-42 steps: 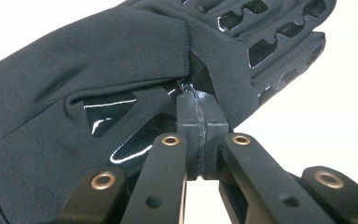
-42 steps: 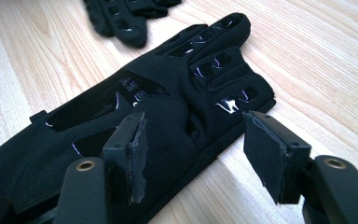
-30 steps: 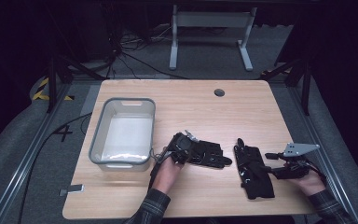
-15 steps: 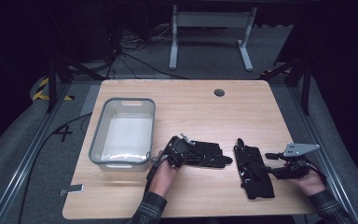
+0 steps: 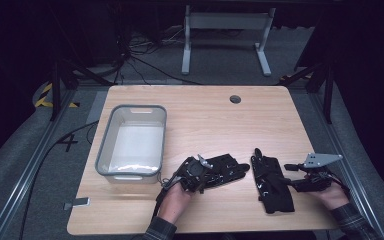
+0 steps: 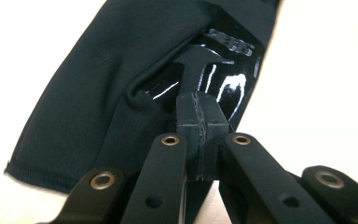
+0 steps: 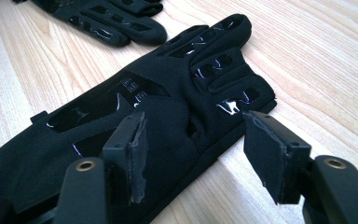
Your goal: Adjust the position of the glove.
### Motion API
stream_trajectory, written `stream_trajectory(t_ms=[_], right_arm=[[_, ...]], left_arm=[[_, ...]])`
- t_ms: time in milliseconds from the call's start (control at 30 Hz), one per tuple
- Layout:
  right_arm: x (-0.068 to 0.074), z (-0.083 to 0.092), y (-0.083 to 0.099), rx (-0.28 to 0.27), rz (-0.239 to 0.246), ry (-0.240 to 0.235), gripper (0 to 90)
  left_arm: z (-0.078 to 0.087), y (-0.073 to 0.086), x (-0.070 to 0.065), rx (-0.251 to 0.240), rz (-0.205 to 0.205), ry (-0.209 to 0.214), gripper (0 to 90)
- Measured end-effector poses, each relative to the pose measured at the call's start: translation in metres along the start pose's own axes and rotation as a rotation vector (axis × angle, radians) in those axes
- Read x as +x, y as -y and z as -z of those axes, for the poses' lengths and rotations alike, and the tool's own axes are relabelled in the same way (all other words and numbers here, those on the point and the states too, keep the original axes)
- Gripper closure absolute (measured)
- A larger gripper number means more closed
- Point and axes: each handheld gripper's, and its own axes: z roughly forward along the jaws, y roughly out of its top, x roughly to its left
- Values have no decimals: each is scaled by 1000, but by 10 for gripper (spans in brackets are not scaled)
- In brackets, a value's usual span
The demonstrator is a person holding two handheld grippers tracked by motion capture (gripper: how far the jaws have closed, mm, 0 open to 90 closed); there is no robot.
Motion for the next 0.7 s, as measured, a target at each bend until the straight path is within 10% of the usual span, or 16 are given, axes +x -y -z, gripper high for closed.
stream_trajectory(t_ms=[433, 700], right_arm=[[1, -1, -1, -5, 4, 0, 403], [1, -2, -1, -1, 3, -4, 403]], left_arm=[[-8, -5, -28, -14, -69, 82, 890], [-2, -29, -16, -93, -75, 60, 892]])
